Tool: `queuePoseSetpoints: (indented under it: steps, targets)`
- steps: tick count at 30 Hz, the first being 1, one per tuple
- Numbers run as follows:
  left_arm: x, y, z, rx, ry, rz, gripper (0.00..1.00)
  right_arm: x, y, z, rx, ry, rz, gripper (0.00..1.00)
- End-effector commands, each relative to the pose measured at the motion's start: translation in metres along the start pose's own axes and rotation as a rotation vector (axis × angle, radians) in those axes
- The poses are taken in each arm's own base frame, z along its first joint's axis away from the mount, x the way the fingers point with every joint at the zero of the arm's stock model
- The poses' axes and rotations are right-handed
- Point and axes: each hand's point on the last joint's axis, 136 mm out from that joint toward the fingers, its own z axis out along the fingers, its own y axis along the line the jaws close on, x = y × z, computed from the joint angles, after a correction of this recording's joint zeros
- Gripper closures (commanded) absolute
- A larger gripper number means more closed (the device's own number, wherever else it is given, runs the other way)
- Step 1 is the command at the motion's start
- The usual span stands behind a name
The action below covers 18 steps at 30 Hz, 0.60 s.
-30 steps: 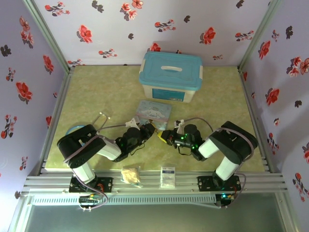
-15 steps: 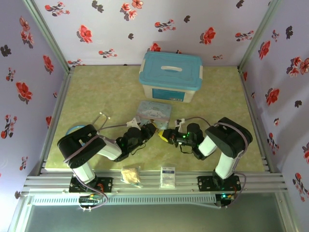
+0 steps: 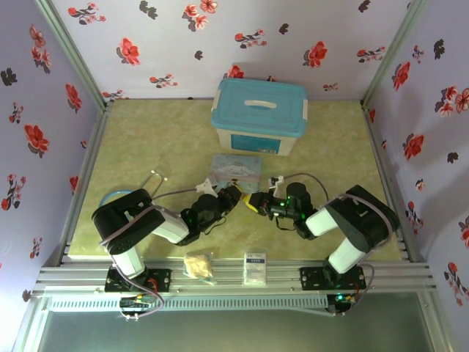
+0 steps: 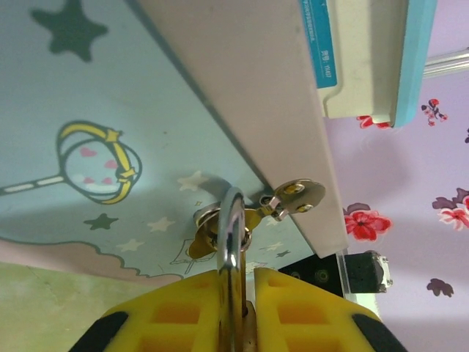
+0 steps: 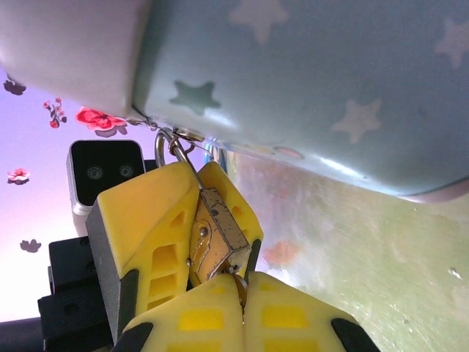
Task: Unlock a padlock with a key
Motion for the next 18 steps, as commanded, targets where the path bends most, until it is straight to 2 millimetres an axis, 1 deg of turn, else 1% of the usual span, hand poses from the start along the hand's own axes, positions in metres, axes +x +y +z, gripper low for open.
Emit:
queuePoseSetpoints:
  steps: [1, 5, 10, 13, 18]
  targets:
    - [0.030, -0.042, -0.005, 0.152, 0.105, -0.024, 1.00, -0.014, 0.006, -0.002, 0.072, -0.060, -0.112, 0.96]
    - [0.026, -0.042, -0.008, 0.148, 0.086, -0.019, 1.00, -0.007, -0.006, -0.012, 0.164, -0.041, -0.134, 0.92]
    - [0.024, -0.039, -0.006, 0.143, 0.074, -0.028, 1.00, 0.000, -0.011, -0.013, 0.176, -0.010, -0.121, 0.87]
    - [0.023, -0.037, -0.006, 0.138, 0.070, -0.026, 1.00, 0.000, -0.013, -0.013, 0.167, -0.014, -0.107, 0.87]
    - [0.018, -0.036, -0.006, 0.131, 0.041, -0.018, 1.00, 0.003, -0.020, -0.019, 0.179, -0.030, -0.102, 0.89]
